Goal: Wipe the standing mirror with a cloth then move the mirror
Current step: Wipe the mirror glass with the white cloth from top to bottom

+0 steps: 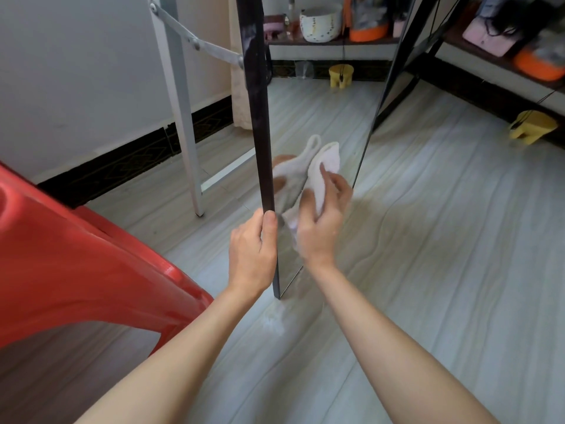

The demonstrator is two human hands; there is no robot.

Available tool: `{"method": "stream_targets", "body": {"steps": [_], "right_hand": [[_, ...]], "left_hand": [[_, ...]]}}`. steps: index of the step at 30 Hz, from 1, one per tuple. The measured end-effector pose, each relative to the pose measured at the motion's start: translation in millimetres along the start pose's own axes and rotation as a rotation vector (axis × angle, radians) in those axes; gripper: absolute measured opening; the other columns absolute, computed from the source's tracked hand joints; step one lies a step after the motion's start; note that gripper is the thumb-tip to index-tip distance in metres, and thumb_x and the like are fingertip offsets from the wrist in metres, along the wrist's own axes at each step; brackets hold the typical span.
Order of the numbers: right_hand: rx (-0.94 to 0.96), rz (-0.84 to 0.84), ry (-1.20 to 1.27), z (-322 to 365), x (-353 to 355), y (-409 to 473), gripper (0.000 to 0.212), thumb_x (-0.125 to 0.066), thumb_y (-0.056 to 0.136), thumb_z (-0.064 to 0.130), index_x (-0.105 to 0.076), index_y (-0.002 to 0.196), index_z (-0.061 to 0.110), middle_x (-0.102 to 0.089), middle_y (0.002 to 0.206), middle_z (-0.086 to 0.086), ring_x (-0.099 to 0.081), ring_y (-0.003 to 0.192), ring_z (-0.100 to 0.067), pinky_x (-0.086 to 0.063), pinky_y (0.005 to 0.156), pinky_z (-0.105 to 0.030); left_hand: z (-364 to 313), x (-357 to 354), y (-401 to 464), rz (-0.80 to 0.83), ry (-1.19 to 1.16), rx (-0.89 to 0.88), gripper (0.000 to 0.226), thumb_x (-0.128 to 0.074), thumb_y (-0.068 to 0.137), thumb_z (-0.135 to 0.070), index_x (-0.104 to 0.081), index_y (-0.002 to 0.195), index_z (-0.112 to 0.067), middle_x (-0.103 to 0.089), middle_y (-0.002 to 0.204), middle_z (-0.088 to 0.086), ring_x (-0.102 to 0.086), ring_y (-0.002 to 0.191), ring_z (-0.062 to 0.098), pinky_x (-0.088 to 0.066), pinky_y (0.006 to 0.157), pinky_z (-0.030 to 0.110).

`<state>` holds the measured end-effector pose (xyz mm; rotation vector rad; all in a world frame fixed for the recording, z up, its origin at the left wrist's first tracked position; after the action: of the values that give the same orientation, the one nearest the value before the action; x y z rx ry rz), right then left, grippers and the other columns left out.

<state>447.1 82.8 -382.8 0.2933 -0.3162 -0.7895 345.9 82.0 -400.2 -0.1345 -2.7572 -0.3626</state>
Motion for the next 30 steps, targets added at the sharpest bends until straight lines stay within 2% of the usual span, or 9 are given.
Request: {"method": "stream_targets", "body": {"steps": [2, 7, 10, 12, 15, 18, 21, 26, 30], "right_hand": [[-0.042, 0.123, -0.055, -27.0, -3.3, -15.9, 0.05, -0.043, 0.088, 0.019, -0.042, 0.135, 0.003, -0.03, 0.128, -0.003, -0.039, 0.121, -0.015, -0.028, 0.102, -0.007], [-0.627, 0.29, -0.163, -107.6, 4.7, -28.0, 0.049, -0.036, 0.094, 0.002, -0.033, 0.143, 0.01, -0.04, 0.134, -0.019, -0.049, 0.119, -0.03, -0.038, 0.095, -0.021], [-0.849, 0.279, -0.153, -121.6, 17.7, -26.4, 0.046, -0.035, 0.092, -0.003, -0.041, 0.137, 0.002, -0.047, 0.138, -0.02, -0.049, 0.123, -0.031, -0.04, 0.067, 0.001], [-0.778, 0.147, -0.143, -110.9, 26.4, -12.1, 0.045, -0.036, 0.089, -0.006, -0.048, 0.132, 0.001, -0.052, 0.134, -0.019, -0.051, 0.122, -0.032, -0.037, 0.063, 0.001], [-0.439, -0.043, -0.159, -68.3, 28.2, 21.4, 0.042, -0.043, 0.085, -0.006, -0.055, 0.124, 0.002, -0.056, 0.124, -0.017, -0.054, 0.116, -0.03, -0.038, 0.088, -0.015], [-0.15, -0.107, -0.085, -20.8, 17.9, 43.3, 0.039, -0.047, 0.086, -0.006, -0.057, 0.123, 0.003, -0.049, 0.111, -0.009, -0.052, 0.101, -0.017, -0.032, 0.082, 0.005], [-0.112, -0.034, -0.075, -15.9, 1.9, 40.8, 0.043, -0.045, 0.091, -0.002, -0.049, 0.132, 0.009, -0.038, 0.114, -0.003, -0.045, 0.099, -0.009, -0.033, 0.08, 0.007], [-0.855, 0.012, 0.138, -96.3, -1.2, 20.4, 0.038, -0.039, 0.095, 0.001, -0.05, 0.13, 0.007, -0.056, 0.127, -0.013, -0.054, 0.097, -0.019, -0.047, 0.069, -0.016], [-1.095, 0.142, 0.03, -116.8, 14.4, 4.2, 0.027, -0.036, 0.092, -0.006, -0.055, 0.111, -0.011, -0.061, 0.095, -0.021, -0.059, 0.082, -0.025, -0.043, 0.056, -0.026]], "left_hand": [[1.7, -1.6, -0.7, -0.013, 0.021, 0.005, 0.045, -0.019, 0.087, -0.051, -0.031, 0.062, -0.016, -0.026, 0.053, -0.009, -0.027, 0.052, 0.016, -0.023, 0.055, 0.031], [2.6, -2.6, -2.5, -0.021, 0.058, 0.001, 0.035, -0.019, 0.088, -0.051, -0.022, 0.061, -0.027, -0.025, 0.05, -0.01, -0.028, 0.049, 0.011, -0.021, 0.053, 0.028], [2.1, -2.7, -5.3, -0.009, 0.076, 0.011, 0.038, -0.02, 0.09, -0.051, -0.024, 0.061, -0.026, -0.026, 0.05, -0.009, -0.029, 0.049, 0.012, -0.022, 0.052, 0.028], [1.7, -1.2, -6.5, 0.01, 0.107, 0.027, 0.036, -0.025, 0.094, -0.045, -0.024, 0.061, -0.028, -0.026, 0.049, -0.009, -0.029, 0.049, 0.012, -0.022, 0.052, 0.027], [-0.5, 1.8, -7.4, 0.033, 0.147, 0.019, 0.037, -0.03, 0.1, -0.031, -0.023, 0.063, -0.029, -0.027, 0.049, -0.009, -0.029, 0.049, 0.015, -0.02, 0.054, 0.031], [-4.4, 2.1, -8.5, 0.05, 0.175, 0.012, 0.038, -0.029, 0.101, -0.024, -0.022, 0.064, -0.029, -0.028, 0.05, -0.008, -0.03, 0.05, 0.018, -0.019, 0.058, 0.032], [-5.4, 1.0, -8.7, 0.041, 0.193, -0.002, 0.035, -0.025, 0.1, -0.029, -0.021, 0.065, -0.029, -0.028, 0.05, -0.008, -0.03, 0.05, 0.019, -0.019, 0.057, 0.033], [-2.7, -0.1, -10.2, 0.051, 0.19, -0.01, 0.032, -0.026, 0.1, -0.027, -0.026, 0.069, -0.03, -0.032, 0.051, -0.008, -0.034, 0.051, 0.02, -0.022, 0.053, 0.034], [1.4, -0.8, -16.5, 0.083, 0.213, -0.012, 0.022, -0.026, 0.1, -0.027, -0.037, 0.082, -0.025, -0.036, 0.053, -0.007, -0.042, 0.055, 0.026, -0.03, 0.054, 0.039]]}}
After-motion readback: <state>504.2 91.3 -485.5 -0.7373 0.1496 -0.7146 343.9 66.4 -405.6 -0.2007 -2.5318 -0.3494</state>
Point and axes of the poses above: each hand's wrist, its own y-axis towards the middle knuckle, its own x-axis out of the back of the hand, z = x × y, the point moved 2 cm from there along y, towards the middle knuckle
